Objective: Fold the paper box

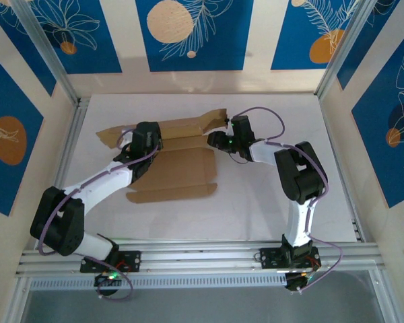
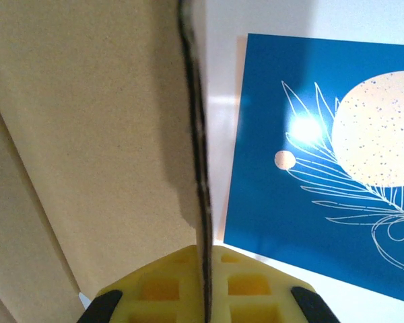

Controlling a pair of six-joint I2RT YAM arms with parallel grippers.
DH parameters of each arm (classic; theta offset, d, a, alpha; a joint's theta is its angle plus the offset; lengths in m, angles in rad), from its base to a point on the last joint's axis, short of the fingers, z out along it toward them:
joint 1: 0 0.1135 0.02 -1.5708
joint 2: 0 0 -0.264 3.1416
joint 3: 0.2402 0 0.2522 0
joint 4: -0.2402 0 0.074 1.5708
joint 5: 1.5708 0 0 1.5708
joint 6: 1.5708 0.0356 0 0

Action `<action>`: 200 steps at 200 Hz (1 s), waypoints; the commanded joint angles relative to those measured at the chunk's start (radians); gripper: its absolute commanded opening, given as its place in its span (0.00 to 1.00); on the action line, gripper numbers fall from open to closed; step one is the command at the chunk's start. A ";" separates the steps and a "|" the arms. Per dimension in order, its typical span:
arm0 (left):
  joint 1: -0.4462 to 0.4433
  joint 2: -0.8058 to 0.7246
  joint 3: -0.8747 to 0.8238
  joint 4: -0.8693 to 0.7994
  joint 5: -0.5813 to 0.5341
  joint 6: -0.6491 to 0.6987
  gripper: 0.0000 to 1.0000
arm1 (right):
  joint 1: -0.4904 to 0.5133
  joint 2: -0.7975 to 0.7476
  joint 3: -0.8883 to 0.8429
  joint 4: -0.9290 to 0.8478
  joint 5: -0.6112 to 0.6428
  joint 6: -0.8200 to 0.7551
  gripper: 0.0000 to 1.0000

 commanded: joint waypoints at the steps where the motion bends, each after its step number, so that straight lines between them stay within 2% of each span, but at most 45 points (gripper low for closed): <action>1: -0.011 -0.020 0.027 -0.016 0.016 -0.017 0.00 | 0.002 0.027 -0.002 0.095 -0.090 0.020 0.39; 44: -0.012 -0.023 0.012 -0.033 0.018 -0.027 0.00 | 0.003 0.031 -0.009 0.230 -0.200 0.057 0.22; 82: -0.014 -0.010 -0.008 -0.023 0.029 -0.038 0.00 | 0.021 0.043 0.017 0.241 -0.268 0.049 0.21; 110: -0.018 0.001 -0.016 0.001 0.037 -0.047 0.00 | 0.033 0.084 0.038 0.240 -0.305 0.072 0.27; 140: -0.028 0.007 -0.021 0.005 0.037 -0.043 0.00 | 0.051 0.135 0.063 0.258 -0.332 0.114 0.40; 157: -0.032 0.011 -0.024 0.008 0.038 -0.043 0.00 | 0.061 0.161 0.078 0.266 -0.343 0.133 0.43; 181: -0.036 0.017 -0.030 0.016 0.043 -0.046 0.00 | 0.073 0.189 0.110 0.230 -0.326 0.131 0.47; 200: -0.042 0.017 -0.032 0.013 0.043 -0.046 0.00 | 0.082 0.204 0.148 0.135 -0.275 0.102 0.50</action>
